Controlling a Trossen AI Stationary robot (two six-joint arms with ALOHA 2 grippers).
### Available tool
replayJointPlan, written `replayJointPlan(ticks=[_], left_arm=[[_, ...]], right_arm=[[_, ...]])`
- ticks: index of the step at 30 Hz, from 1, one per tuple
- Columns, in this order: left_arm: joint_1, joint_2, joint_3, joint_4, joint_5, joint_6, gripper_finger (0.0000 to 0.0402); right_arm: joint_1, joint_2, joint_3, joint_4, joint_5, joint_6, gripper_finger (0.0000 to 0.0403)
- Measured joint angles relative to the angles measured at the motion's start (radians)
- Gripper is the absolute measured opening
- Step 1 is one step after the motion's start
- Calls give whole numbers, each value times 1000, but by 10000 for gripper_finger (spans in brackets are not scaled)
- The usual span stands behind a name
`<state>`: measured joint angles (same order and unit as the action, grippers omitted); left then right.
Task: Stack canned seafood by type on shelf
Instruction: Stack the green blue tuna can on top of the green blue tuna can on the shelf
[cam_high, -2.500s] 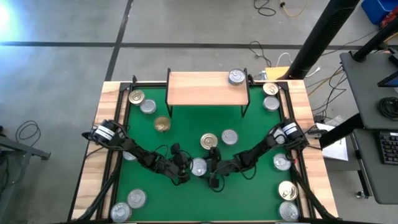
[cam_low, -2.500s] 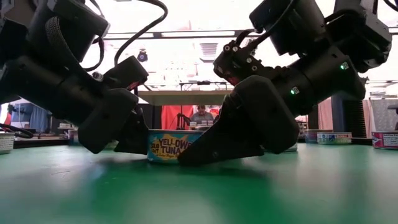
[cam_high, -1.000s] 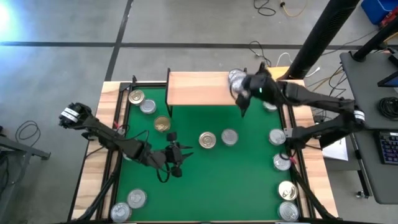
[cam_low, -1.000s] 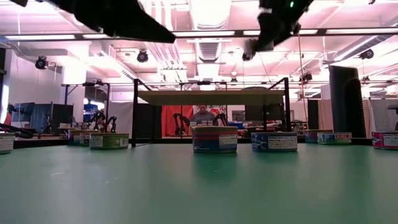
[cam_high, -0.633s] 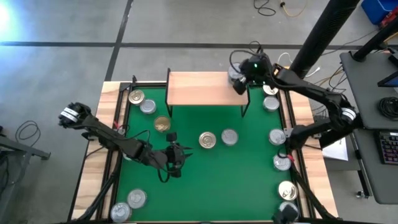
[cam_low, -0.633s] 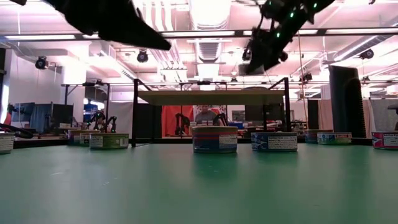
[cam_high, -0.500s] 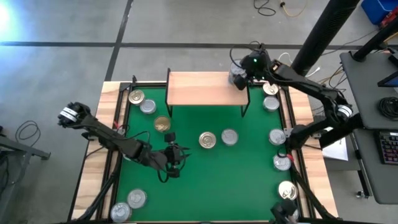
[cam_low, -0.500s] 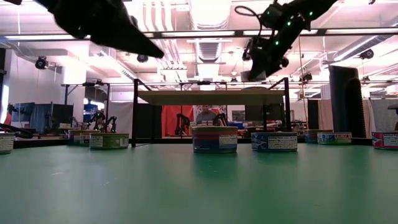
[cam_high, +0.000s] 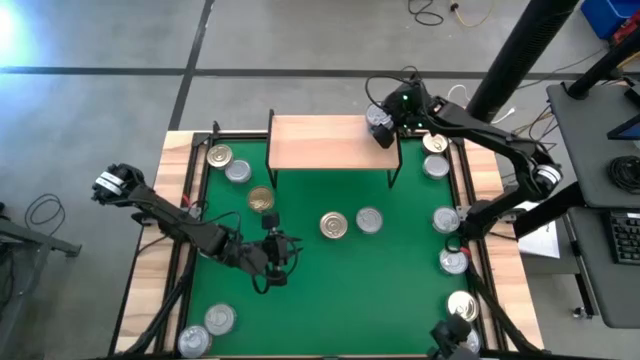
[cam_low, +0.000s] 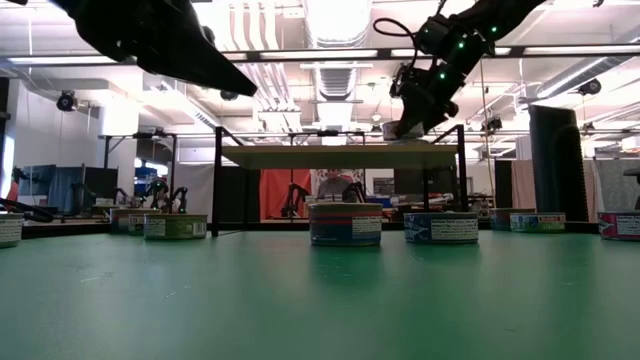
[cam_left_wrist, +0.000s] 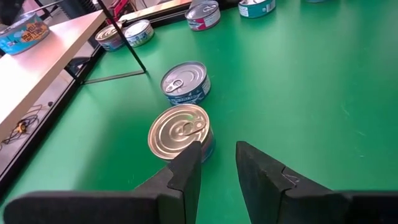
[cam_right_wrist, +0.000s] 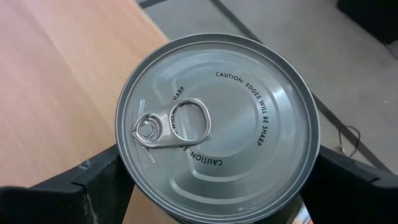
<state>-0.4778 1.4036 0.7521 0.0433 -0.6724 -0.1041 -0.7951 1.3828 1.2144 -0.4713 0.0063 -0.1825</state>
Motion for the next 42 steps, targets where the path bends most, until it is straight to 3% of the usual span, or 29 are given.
replayJointPlan(ticks=[19,25,31,39,42], left_arm=[[-4,0,-1,-25,0,-37,86],[-7,0,-1,-37,-1,-32,86],[-7,-1,-1,-8,-29,-10,86],[-14,-1,-1,-7,-44,-13,86],[-23,-1,-1,-7,-44,-13,86]], right_arm=[[-11,16,-16,-20,-21,33,359],[6,16,-19,-39,-172,101,359],[101,20,-50,81,-195,189,359],[195,18,-39,134,-221,36,359],[184,15,-25,138,-310,2,359]])
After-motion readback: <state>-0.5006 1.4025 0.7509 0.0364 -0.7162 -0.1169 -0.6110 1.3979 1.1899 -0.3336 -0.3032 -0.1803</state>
